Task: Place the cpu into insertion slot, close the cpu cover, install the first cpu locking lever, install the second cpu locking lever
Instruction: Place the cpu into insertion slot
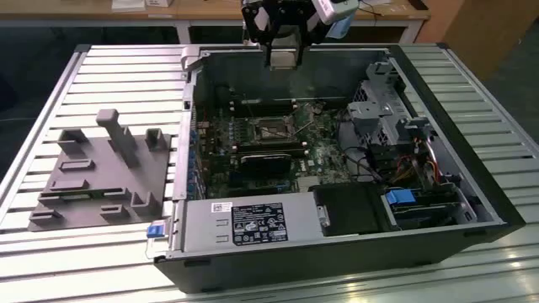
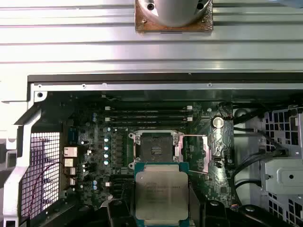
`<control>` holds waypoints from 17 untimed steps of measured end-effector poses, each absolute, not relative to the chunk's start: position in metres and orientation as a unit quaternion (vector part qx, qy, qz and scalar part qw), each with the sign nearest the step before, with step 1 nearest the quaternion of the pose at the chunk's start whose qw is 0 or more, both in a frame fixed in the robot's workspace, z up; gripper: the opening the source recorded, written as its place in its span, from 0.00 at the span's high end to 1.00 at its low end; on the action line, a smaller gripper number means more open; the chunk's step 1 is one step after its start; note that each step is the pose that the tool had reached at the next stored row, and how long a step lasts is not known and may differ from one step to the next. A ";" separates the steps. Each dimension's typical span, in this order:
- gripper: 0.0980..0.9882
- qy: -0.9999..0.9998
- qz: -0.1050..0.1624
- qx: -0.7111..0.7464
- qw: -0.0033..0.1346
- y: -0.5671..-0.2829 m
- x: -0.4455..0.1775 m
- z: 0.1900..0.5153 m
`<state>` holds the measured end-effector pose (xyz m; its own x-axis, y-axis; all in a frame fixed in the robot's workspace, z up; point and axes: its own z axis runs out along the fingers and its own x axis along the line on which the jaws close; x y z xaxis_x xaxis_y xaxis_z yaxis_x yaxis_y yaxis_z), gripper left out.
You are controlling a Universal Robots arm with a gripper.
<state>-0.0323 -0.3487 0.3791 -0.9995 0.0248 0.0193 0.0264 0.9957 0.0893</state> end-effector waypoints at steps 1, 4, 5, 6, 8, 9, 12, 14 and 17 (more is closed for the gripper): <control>0.51 -0.999 -0.045 -0.013 0.009 -0.349 -0.032 0.379; 0.51 -0.999 -0.045 -0.013 0.009 -0.349 -0.032 0.379; 0.51 -0.999 -0.045 -0.013 0.009 -0.349 -0.032 0.379; 0.51 -0.999 -0.045 -0.013 0.009 -0.349 -0.032 0.379; 0.51 -0.999 -0.045 -0.013 0.009 -0.349 -0.032 0.378; 0.51 -0.999 -0.045 -0.013 0.009 -0.349 -0.032 0.378; 0.51 -0.999 -0.045 -0.013 0.009 -0.349 -0.032 0.377; 0.51 -0.999 -0.045 -0.013 0.009 -0.349 -0.032 0.375; 0.51 -0.999 -0.045 -0.013 0.009 -0.349 -0.032 0.373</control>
<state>-0.0323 -0.3487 0.3731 -0.9995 0.0248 0.0192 0.0264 0.9957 0.0893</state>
